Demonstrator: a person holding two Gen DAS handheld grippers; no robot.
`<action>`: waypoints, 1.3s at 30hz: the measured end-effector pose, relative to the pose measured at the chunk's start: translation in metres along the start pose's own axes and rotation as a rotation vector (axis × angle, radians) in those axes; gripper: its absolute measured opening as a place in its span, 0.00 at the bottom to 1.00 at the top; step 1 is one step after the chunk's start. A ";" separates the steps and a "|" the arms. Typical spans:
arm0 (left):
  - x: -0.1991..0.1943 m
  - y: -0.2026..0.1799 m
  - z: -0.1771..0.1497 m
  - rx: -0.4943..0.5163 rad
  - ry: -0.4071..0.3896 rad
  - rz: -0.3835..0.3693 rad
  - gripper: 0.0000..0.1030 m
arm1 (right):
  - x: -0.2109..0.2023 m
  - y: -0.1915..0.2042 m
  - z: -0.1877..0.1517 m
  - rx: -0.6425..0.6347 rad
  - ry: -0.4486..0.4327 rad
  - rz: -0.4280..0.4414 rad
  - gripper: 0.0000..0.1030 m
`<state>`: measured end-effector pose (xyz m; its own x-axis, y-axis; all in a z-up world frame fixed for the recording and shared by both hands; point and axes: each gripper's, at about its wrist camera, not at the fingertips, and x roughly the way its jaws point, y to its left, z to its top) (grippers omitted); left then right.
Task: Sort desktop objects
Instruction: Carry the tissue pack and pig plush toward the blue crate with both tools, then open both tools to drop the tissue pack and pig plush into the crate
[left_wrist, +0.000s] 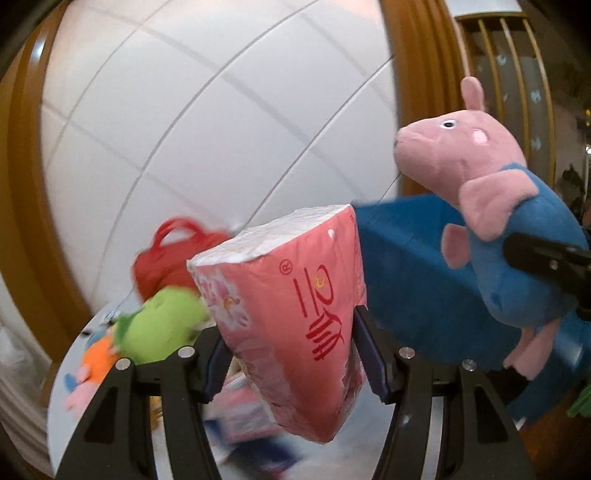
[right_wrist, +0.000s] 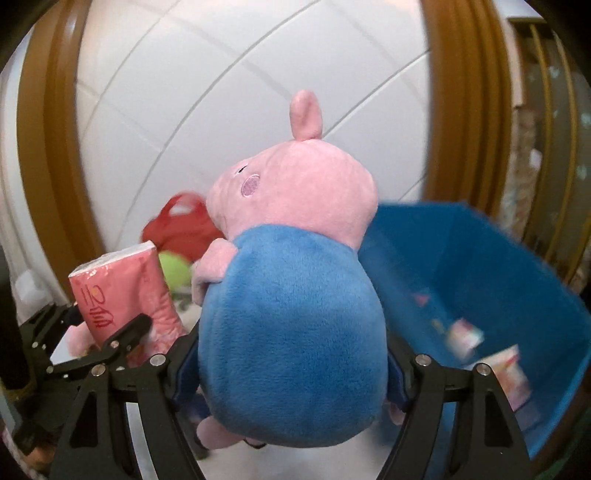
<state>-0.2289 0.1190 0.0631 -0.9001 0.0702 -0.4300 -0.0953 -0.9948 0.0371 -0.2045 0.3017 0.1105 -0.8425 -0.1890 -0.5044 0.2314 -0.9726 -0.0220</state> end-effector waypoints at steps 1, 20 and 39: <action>0.002 -0.015 0.009 -0.005 -0.003 -0.006 0.58 | 0.000 0.000 0.000 0.000 0.000 0.000 0.77; 0.141 -0.309 0.074 0.254 0.500 -0.179 0.55 | 0.094 -0.306 -0.020 -0.064 0.412 -0.177 0.77; 0.128 -0.334 0.054 0.297 0.537 -0.139 0.74 | 0.092 -0.332 -0.045 -0.088 0.470 -0.243 0.90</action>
<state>-0.3351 0.4639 0.0443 -0.5390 0.0733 -0.8391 -0.3798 -0.9104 0.1644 -0.3367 0.6136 0.0322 -0.5726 0.1411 -0.8076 0.1133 -0.9620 -0.2485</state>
